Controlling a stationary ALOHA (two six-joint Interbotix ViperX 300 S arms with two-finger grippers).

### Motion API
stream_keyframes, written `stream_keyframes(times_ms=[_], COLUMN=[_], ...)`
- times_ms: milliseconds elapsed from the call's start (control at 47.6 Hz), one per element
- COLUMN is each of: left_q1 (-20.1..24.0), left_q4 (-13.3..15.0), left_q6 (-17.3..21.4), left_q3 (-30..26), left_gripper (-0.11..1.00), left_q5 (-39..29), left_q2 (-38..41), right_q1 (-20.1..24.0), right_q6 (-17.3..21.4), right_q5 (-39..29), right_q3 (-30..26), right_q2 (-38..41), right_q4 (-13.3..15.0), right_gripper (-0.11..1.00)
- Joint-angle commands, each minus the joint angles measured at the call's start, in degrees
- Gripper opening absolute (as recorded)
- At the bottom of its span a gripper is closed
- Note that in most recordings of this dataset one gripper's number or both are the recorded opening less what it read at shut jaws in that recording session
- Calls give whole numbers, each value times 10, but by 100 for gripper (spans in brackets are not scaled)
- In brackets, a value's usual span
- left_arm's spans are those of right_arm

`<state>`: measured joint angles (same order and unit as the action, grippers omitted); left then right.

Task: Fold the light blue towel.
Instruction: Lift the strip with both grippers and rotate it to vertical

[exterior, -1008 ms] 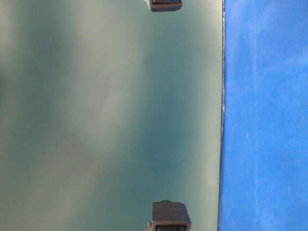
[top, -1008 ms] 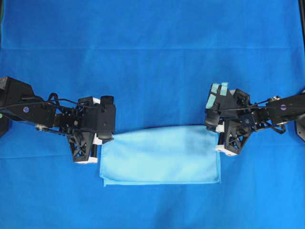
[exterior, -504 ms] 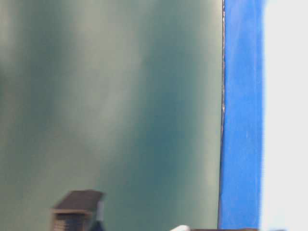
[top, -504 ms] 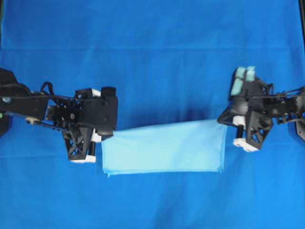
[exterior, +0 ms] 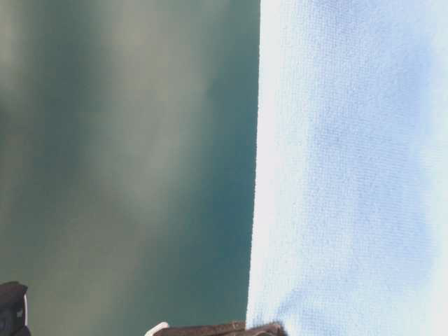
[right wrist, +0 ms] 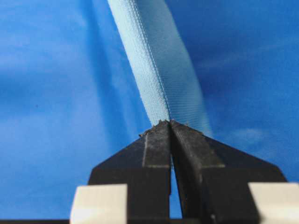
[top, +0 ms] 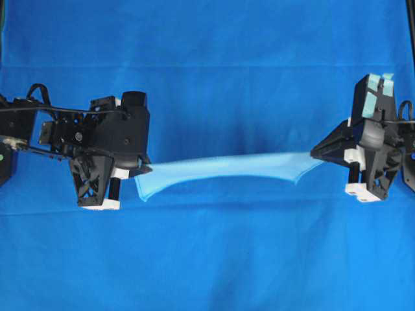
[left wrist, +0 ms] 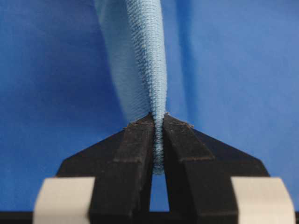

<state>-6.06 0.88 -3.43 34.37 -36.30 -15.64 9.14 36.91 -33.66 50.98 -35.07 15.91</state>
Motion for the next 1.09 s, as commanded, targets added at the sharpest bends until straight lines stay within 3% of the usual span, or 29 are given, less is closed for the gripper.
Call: stream_keyframes(times_ms=[0,189,525,756,1071], left_q1=[0,-6,-57,-78,-78], left_q4=[-2,-2,-2,-1,-1], left_q6=[1,0,0,3,4], left_q3=[-8,-9,-20,-62,-96], left_gripper=[2,2,2,2,2], left_q5=[0,23,154,231,279], left_q2=[-10,-8,47,106,162], right_q1=[1,-18,-142,-225,-282], right_q6=[3,8,1,-4,-33], right_q5=[0,-2,6,56,116], right_q3=[-12,-16,-41,-79,-171], right_q2=[4,15,67,122,222], right_q4=[10,34,93,140,149], right_gripper=[1,1,1,1,1])
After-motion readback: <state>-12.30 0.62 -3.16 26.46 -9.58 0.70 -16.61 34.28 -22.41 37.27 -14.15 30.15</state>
